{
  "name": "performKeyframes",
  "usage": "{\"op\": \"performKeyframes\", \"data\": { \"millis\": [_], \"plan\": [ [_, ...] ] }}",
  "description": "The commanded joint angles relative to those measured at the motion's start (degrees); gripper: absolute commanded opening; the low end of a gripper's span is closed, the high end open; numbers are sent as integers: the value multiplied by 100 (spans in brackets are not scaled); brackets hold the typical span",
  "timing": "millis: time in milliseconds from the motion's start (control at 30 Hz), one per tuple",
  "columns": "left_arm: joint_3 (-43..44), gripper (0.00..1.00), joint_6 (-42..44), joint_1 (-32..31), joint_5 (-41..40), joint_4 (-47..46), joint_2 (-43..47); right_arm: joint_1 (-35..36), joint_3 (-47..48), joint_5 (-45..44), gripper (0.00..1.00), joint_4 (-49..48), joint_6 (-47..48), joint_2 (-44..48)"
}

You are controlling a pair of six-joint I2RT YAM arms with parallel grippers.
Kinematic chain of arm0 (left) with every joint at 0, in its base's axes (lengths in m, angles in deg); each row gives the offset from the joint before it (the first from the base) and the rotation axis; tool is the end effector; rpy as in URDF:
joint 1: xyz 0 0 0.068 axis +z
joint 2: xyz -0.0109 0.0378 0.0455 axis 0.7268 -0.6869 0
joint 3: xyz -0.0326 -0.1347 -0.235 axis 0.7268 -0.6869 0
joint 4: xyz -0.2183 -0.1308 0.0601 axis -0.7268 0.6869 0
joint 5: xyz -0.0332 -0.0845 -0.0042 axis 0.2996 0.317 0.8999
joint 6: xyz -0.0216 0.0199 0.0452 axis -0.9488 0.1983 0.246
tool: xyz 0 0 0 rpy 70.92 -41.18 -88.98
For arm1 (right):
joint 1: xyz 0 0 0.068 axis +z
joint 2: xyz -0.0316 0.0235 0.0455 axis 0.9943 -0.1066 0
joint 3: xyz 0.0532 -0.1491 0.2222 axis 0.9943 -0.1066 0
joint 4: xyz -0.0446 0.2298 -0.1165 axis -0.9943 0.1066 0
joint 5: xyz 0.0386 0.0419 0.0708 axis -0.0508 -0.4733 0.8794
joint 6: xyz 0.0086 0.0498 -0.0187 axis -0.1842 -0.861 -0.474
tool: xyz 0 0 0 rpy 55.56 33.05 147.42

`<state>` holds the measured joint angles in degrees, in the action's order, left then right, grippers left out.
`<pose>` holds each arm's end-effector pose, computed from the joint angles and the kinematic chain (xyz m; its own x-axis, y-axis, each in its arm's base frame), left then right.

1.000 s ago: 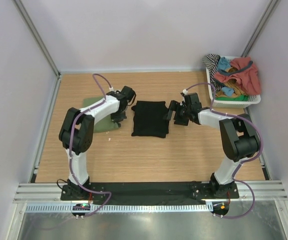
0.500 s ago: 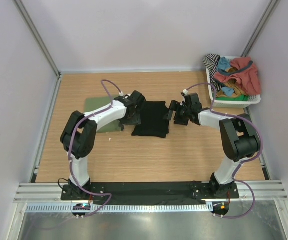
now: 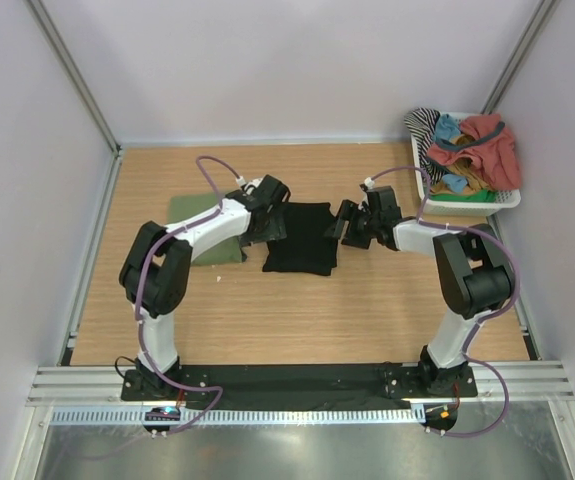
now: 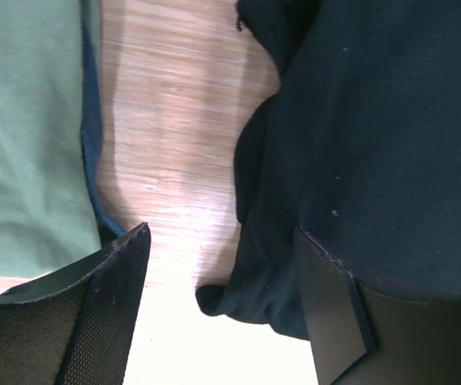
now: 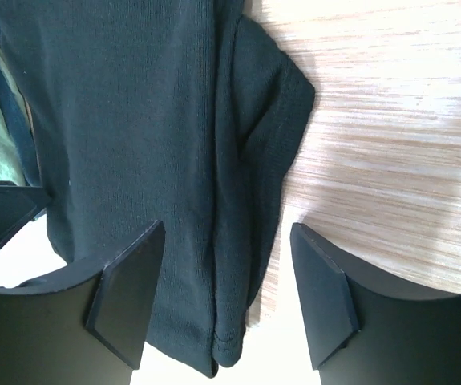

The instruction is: Fold and stack the tank tops

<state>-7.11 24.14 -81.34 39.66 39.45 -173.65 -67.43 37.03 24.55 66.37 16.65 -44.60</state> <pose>0.3356 -0.2207 0.1982 -0.8538 -0.2336 -0.4653 -0.2074 0.9723 -0.1076 0.3384 0.1123 0.1501 -0.8399 0.2771 -0.4668 -0.0489 0.8178 0.5734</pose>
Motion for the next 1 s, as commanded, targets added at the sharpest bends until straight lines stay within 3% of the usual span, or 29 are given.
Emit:
{"op": "performKeyframes", "data": {
  "millis": [0,200,433,567,633,800,867,967],
  "plan": [
    [-282,73,-152,184,-107,-355,475,104,90,-235,69,96,-27,-224],
    [-380,75,-100,273,1169,-1323,56,218,266,-419,61,166,17,-444],
    [-212,73,-266,290,1241,-1377,-498,341,337,-577,57,184,26,-558],
    [-151,69,-337,308,1276,-1333,-666,403,477,-621,47,289,52,-690],
    [-186,63,-389,360,1311,-1332,-692,412,495,-674,45,298,43,-725],
    [-423,27,-539,554,1873,-1727,-754,508,556,-657,29,175,43,-778],
    [-537,13,-574,642,2127,-1868,-763,570,644,-604,14,140,43,-839],
    [-643,2,-548,668,2172,-2132,-667,684,749,-595,1,96,-18,-840]
  ]
}}
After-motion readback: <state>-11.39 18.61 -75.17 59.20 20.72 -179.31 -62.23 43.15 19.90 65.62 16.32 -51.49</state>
